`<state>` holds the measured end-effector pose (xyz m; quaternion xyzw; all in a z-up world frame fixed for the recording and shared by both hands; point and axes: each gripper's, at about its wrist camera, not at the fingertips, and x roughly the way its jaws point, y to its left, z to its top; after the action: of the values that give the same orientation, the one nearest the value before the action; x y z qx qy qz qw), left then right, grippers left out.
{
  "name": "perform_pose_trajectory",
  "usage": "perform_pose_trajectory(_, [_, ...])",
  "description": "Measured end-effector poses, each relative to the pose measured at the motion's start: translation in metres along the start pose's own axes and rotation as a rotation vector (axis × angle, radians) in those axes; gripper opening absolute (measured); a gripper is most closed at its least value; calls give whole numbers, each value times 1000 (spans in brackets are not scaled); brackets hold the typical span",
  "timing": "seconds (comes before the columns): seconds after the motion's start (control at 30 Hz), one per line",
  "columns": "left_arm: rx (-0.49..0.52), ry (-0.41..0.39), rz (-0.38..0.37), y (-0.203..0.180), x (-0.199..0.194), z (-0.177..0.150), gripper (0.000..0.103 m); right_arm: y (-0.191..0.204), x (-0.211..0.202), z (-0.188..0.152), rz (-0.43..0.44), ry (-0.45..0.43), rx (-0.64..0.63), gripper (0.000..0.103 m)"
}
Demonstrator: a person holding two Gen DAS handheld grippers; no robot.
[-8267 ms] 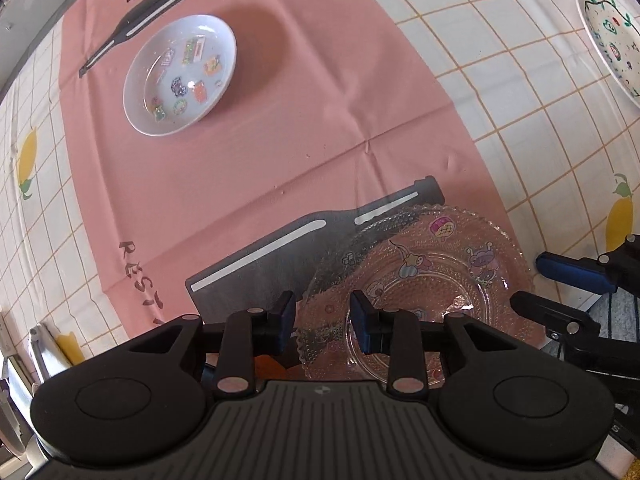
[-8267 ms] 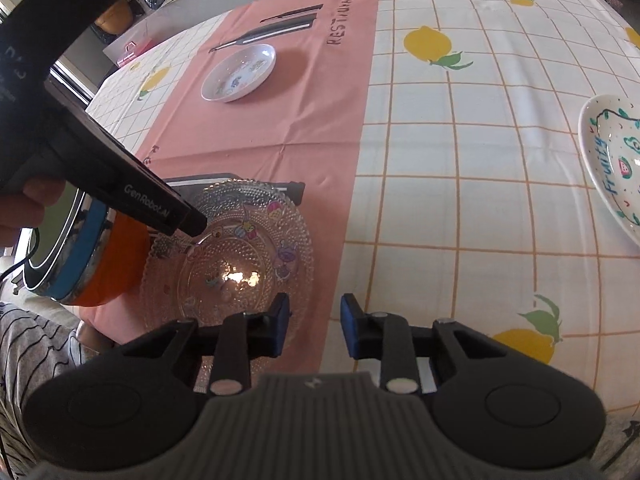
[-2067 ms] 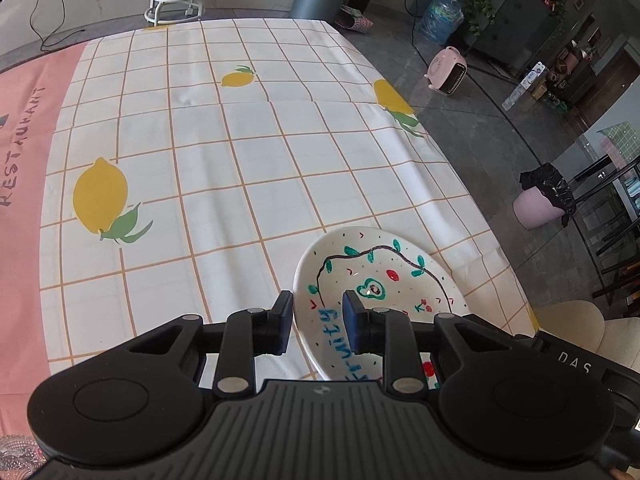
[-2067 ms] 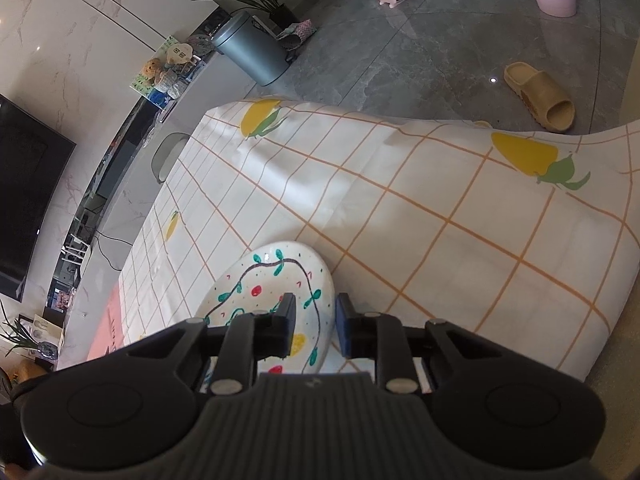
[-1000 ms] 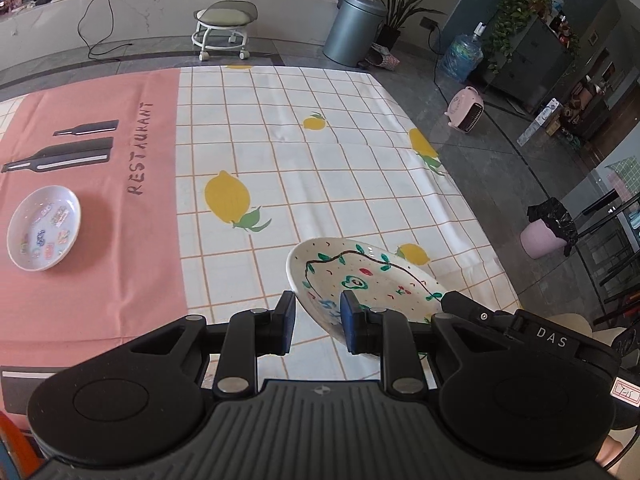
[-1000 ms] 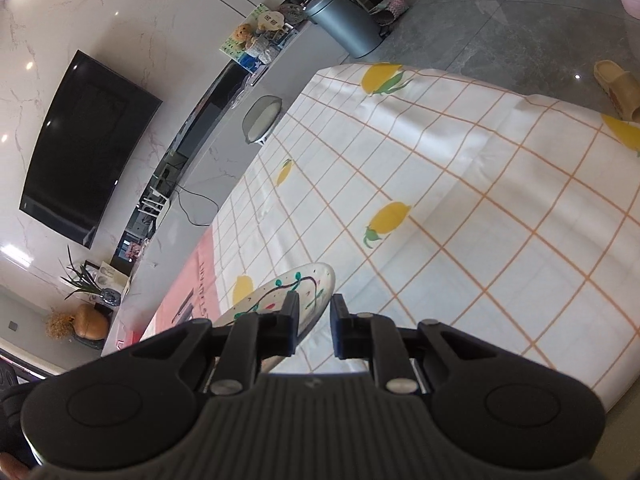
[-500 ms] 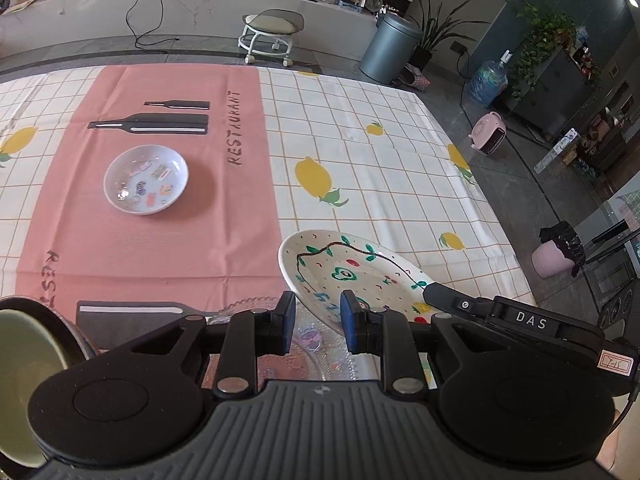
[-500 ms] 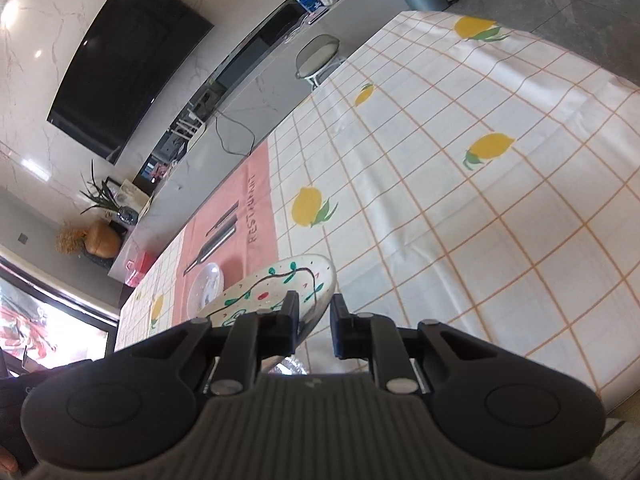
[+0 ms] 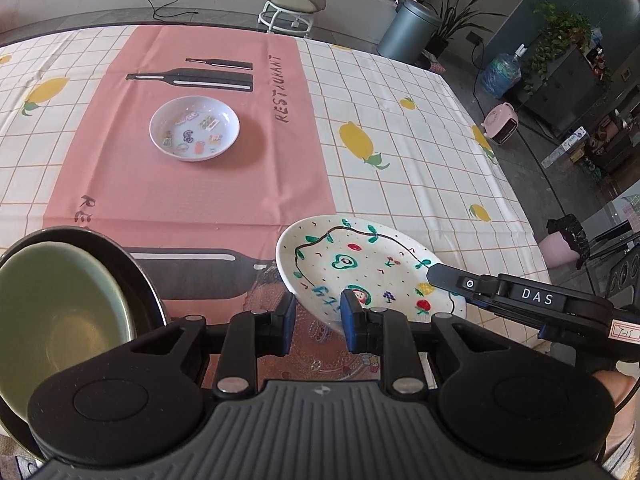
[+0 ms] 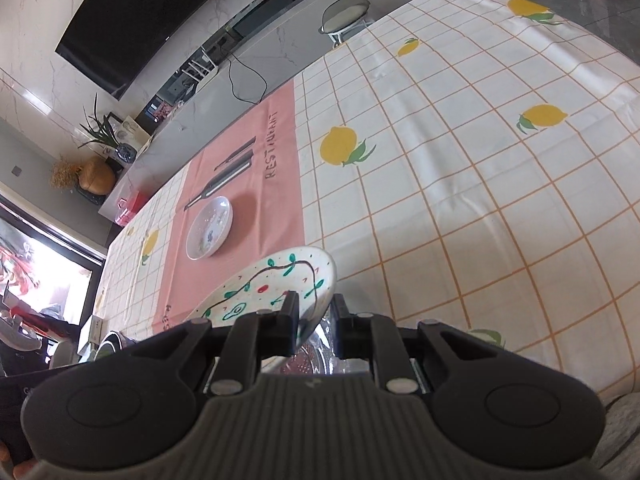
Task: Organize plates and bowls
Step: 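Carry the 'Fruity' plate with the left gripper toward the bowl stack, then lower the 'Fruity' plate flat beside the bowl stack, open left gripper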
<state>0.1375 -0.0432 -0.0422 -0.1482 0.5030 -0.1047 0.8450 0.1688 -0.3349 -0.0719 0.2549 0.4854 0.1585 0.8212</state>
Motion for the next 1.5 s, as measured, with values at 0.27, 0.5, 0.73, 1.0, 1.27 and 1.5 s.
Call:
perform_pose_trajectory(0.27, [-18,61,-234,8,-5,-18,18,9,0,-9,59,28,-29,10])
perform_pose_trajectory(0.5, [-21,33,-172,9,-4,-19,18,11,25,-18,-36,83,-25,6])
perform_pose_trajectory(0.73, [-20,3,-141,12,-10,-19,18,10,25,-17,-56,84,-43,5])
perform_pose_trajectory(1.0, [1,4,-115,11,-8,-20,18,12,27,-20,-77,111,-67,5])
perform_pose_trajectory(1.27, [24,-24,-91,10,-15,-22,18,18,26,-24,-152,112,-108,5])
perform_pose_trajectory(1.5, [17,-36,-96,13,-21,-22,18,27,27,-26,-187,99,-160,5])
